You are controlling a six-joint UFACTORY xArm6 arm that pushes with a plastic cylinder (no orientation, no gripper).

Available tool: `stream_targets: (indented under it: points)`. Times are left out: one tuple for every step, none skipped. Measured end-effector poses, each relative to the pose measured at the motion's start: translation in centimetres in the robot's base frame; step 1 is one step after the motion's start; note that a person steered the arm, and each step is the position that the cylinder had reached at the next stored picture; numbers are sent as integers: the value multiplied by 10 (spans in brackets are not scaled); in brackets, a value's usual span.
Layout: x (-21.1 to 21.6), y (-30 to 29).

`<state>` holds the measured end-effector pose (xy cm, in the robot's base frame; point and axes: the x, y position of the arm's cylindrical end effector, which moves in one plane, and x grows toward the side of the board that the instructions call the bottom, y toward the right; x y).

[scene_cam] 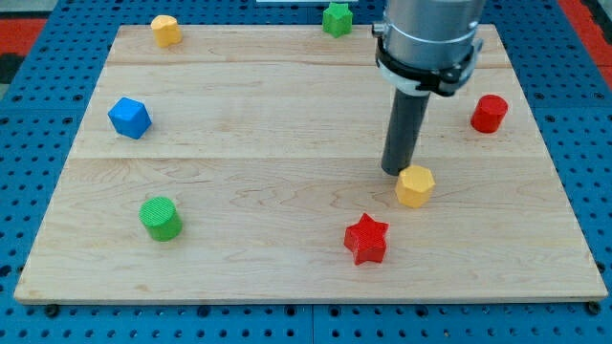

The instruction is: Push the yellow hexagon towards bottom right

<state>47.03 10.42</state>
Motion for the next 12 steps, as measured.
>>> stream_targets:
  points:
    - [8, 15]
    - [10, 31]
    - [22, 20]
    - [25, 14]
    - [43, 47]
    - [56, 61]
    - [58, 66]
    - [59, 66]
    - [59, 52]
    - [80, 25]
    - [84, 22]
    - [85, 69]
